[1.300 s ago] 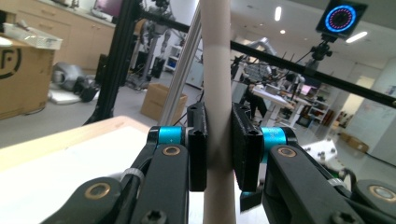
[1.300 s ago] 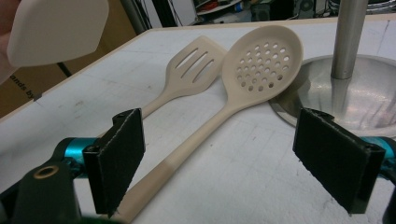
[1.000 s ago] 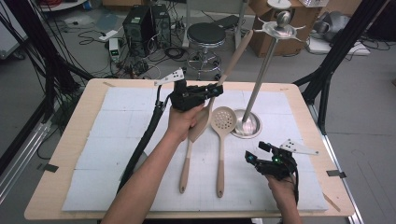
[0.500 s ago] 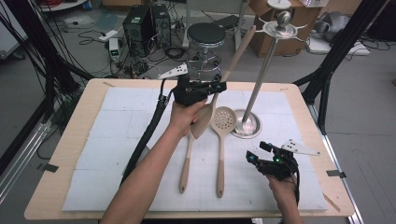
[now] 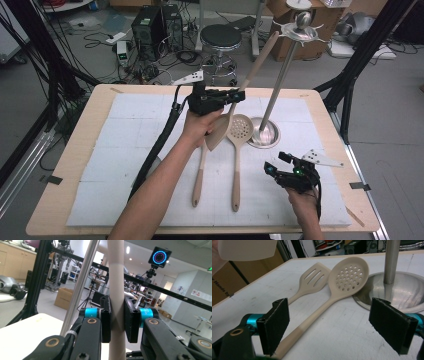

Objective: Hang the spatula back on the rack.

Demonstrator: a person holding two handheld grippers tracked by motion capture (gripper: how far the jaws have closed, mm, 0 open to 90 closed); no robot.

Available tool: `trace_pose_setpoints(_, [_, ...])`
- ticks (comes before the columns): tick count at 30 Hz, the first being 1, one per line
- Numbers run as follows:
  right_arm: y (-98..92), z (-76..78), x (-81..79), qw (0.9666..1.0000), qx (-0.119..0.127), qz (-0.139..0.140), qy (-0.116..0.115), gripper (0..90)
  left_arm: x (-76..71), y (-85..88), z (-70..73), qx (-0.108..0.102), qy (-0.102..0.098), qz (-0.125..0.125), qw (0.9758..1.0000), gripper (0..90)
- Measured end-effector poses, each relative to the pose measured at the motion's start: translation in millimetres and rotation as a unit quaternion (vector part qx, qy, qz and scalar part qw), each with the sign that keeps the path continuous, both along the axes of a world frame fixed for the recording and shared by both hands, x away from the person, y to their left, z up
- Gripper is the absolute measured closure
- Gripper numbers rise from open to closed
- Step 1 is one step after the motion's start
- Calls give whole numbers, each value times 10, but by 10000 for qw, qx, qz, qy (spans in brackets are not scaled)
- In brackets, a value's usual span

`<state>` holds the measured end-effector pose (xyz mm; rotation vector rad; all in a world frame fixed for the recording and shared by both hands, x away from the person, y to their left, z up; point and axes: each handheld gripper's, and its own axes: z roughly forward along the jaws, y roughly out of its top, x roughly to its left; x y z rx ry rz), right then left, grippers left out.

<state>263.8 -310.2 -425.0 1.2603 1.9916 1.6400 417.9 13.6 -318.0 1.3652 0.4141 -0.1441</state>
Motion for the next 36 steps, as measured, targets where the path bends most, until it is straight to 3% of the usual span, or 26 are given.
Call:
trace_pose_setpoints(5, [1, -1, 0, 10000, -6, -5, 0, 161, 16, -6, -16, 34, 41, 69, 10000, 785])
trace_pose_setpoints(11, [-2, 0, -3, 10000, 0, -9, -3, 161, 43, -16, -46, 22, 227, 162, 9996, 756])
trace_pose_setpoints(14, [-9, 3, -9, 10000, 3, -21, -4, 161, 34, -19, -41, 169, 226, 350, 9990, 582])
trace_pose_setpoints(19, [-18, 0, -14, 10000, 3, -32, -2, 161, -9, 16, 2, 351, 61, 459, 9983, 497])
trace_pose_setpoints(26, [-20, 3, -21, 10000, -6, -45, -16, 161, -117, 185, -26, 729, -163, 856, 9935, 414])
trace_pose_setpoints(27, [-19, 2, -20, 10000, -11, -48, -14, 161, -135, 221, -37, 817, -201, 926, 9921, 403])
trace_pose_setpoints(28, [-19, 2, -21, 10000, -11, -48, -13, 161, -175, 287, -62, 990, -269, 1070, 9890, 382])
trace_pose_setpoints(31, [-14, -2, -23, 10000, 31, -51, 49, 161, -271, 494, -135, 1145, -341, 1242, 9850, 359])
trace_pose_setpoints(36, [-10, 8, -18, 9999, 68, -71, 27, 161, -383, 793, -273, 1132, -221, 1392, 9835, 352])
